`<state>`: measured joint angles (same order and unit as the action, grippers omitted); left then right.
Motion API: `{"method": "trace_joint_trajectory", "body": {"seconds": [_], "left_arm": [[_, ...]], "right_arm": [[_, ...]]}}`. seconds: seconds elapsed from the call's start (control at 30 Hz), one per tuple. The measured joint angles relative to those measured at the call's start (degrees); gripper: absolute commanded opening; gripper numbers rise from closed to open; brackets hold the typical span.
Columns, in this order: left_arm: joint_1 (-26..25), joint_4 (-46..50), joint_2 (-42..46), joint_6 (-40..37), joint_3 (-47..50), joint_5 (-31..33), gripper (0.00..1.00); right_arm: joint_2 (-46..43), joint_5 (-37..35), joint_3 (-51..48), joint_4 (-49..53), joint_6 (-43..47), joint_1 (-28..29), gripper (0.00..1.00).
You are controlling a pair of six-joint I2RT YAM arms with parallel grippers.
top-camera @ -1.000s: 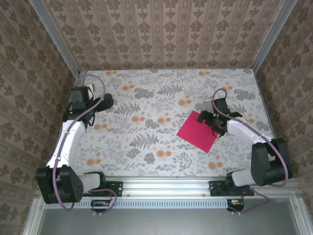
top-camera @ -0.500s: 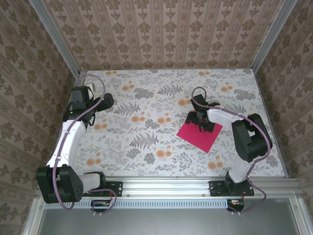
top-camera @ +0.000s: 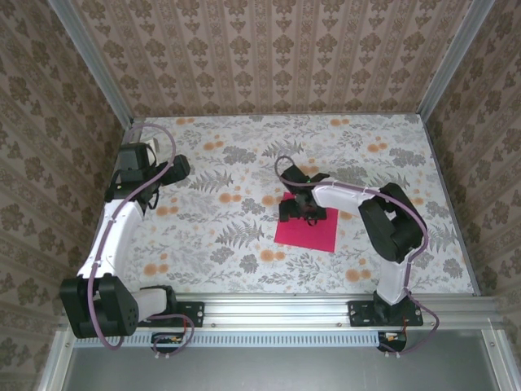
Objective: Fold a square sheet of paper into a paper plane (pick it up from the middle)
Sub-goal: Rotate the square sheet of paper at the center of the table, then fold the square sheet of paper in half at the center of the table.
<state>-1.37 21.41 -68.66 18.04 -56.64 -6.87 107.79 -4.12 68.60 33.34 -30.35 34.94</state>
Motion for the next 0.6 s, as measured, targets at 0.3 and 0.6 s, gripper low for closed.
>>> {"method": "trace_joint_trajectory", "body": {"seconds": [0.3,0.6], "left_arm": [[-0.2,0.02,0.0,-0.02,0.0,0.0,1.0],[-0.85,0.07,-0.92,0.0,0.0,0.02,1.0]], "right_arm": [[-0.2,-2.25,6.99,10.86,1.66,2.32,1.0],[-0.57,-7.61,9.51,17.11,-12.46,2.29,1.0]]}}
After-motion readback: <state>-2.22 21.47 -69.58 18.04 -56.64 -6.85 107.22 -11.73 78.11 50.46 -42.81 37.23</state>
